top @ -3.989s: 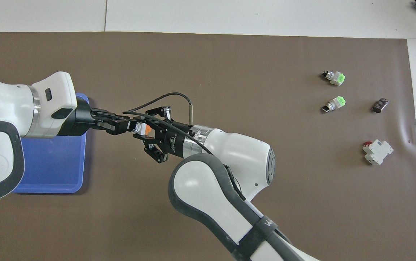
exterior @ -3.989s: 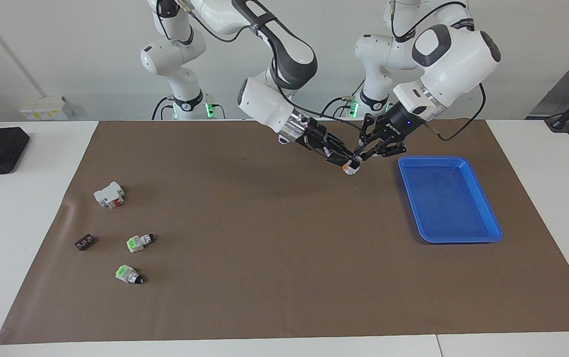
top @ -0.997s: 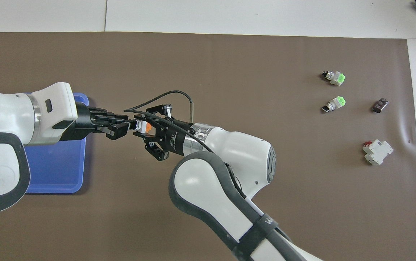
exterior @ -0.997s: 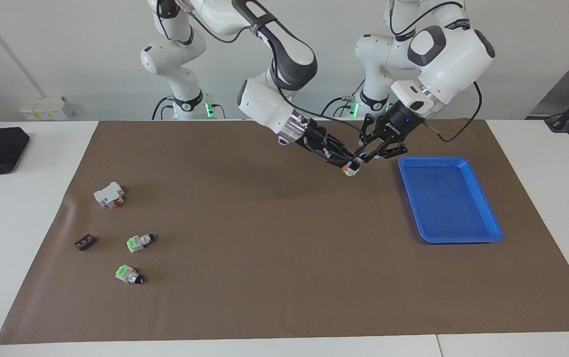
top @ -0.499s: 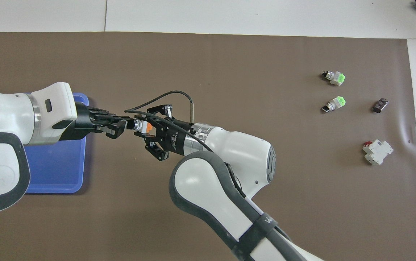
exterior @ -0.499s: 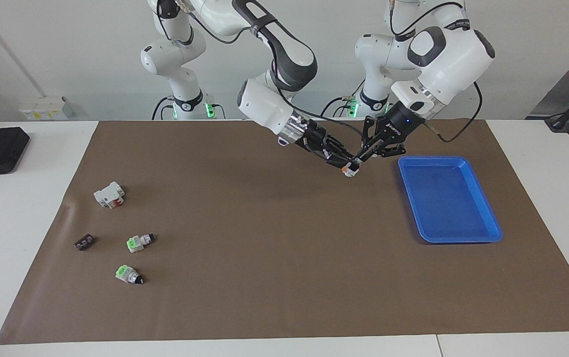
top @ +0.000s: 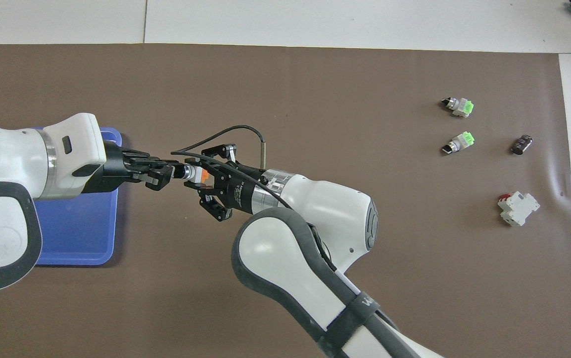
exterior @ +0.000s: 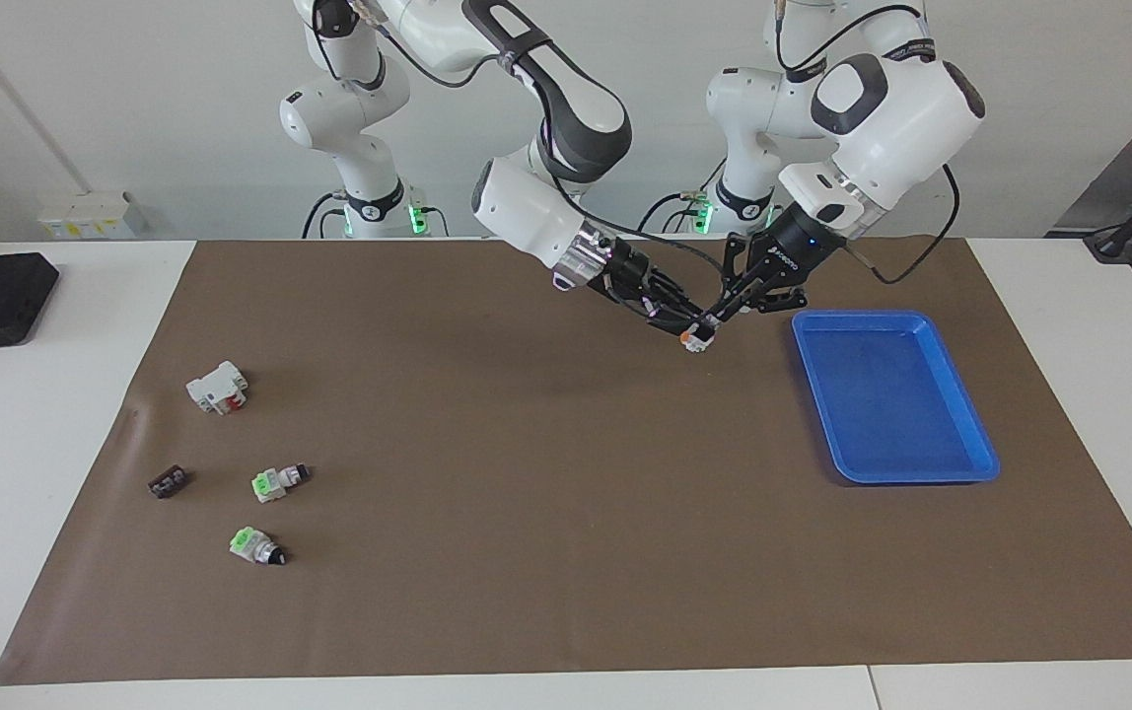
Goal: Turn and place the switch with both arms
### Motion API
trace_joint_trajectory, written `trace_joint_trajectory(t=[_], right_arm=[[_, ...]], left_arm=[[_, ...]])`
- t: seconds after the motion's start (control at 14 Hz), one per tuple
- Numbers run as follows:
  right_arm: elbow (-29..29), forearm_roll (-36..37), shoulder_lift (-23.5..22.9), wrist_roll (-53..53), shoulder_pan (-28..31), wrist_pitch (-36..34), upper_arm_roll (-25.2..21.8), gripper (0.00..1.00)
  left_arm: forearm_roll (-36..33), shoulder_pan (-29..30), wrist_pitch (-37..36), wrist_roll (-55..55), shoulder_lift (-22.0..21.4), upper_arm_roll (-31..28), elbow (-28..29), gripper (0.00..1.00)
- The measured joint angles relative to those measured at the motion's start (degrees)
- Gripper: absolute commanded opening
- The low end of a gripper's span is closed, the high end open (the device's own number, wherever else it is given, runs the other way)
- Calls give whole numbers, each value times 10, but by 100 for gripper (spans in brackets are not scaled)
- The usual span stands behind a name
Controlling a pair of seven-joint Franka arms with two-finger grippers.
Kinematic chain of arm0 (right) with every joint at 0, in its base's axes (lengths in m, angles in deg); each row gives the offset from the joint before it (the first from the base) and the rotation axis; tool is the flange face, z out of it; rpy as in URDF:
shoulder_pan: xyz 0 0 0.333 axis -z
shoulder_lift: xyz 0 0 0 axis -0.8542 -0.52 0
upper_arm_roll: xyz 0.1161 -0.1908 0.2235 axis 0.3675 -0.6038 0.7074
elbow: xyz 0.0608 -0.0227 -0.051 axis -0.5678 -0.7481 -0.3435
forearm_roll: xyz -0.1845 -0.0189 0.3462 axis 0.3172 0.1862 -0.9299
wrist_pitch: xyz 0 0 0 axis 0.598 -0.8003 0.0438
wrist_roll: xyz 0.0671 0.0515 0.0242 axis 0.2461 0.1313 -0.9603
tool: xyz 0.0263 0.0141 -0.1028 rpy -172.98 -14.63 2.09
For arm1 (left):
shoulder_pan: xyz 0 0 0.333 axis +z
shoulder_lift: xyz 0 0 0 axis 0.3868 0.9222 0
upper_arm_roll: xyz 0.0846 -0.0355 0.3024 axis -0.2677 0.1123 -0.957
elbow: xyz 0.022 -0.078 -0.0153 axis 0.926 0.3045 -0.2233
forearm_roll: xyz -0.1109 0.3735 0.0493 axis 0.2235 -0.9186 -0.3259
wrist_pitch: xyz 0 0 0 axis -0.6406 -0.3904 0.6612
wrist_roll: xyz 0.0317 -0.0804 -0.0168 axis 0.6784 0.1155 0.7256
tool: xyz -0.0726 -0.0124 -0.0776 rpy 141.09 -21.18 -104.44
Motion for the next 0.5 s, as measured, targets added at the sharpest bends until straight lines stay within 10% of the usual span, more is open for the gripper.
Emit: trace_joint_trajectory(t=[0.5], right_arm=[[-1, 0, 0, 0, 0, 0, 0, 0]], left_arm=[[0, 0, 0, 221, 0, -2, 2, 0]])
